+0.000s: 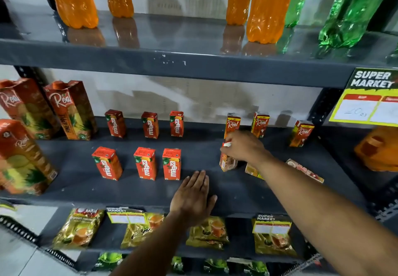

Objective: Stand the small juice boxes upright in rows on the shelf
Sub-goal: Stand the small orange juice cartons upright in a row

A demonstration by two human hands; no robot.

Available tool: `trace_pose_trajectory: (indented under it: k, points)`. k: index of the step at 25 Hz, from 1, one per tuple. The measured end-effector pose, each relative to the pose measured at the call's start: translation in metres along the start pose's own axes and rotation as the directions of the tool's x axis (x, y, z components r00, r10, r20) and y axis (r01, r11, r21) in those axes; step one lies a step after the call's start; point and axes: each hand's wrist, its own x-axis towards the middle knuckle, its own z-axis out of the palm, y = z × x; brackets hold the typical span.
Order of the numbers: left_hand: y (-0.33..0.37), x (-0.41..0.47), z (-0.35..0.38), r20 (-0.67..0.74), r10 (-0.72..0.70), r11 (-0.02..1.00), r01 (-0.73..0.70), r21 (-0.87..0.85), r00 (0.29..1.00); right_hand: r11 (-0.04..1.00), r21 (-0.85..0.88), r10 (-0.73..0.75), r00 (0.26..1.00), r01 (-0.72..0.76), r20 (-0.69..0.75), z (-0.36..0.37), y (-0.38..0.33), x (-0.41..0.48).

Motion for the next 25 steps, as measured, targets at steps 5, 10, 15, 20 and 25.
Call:
trace_pose_trajectory:
  k: [5, 10, 15, 20, 25]
  points:
    - [0.001, -0.003, 0.000, -0.019, -0.002, 1.000, 0.002, -0.008, 1.000, 0.870, -0.163, -0.408, 0.865, 0.465, 0.291, -0.027, 0.011, 0.004]
    - [0.001, -0.004, -0.002, -0.021, 0.006, 1.000, -0.006, -0.016, 1.000, 0.563, -0.444, -0.634, 0.709, 0.697, 0.308, -0.030, 0.003, 0.001]
    - [0.000, -0.005, -0.002, -0.033, 0.016, 1.000, -0.017, -0.012, 0.999, 0.490, -0.473, -0.710, 0.650, 0.732, 0.271, -0.024, 0.002, -0.004]
    - [0.000, -0.006, 0.000, -0.050, 0.016, 1.000, -0.016, -0.010, 0.999, 0.953, -0.181, -0.211, 0.962, 0.241, 0.172, -0.038, 0.057, 0.000]
    - [-0.002, -0.004, 0.002, -0.055, 0.022, 1.000, -0.023, -0.019, 0.998, 0.973, -0.230, 0.045, 0.950, 0.029, 0.309, 0.007, 0.097, -0.026]
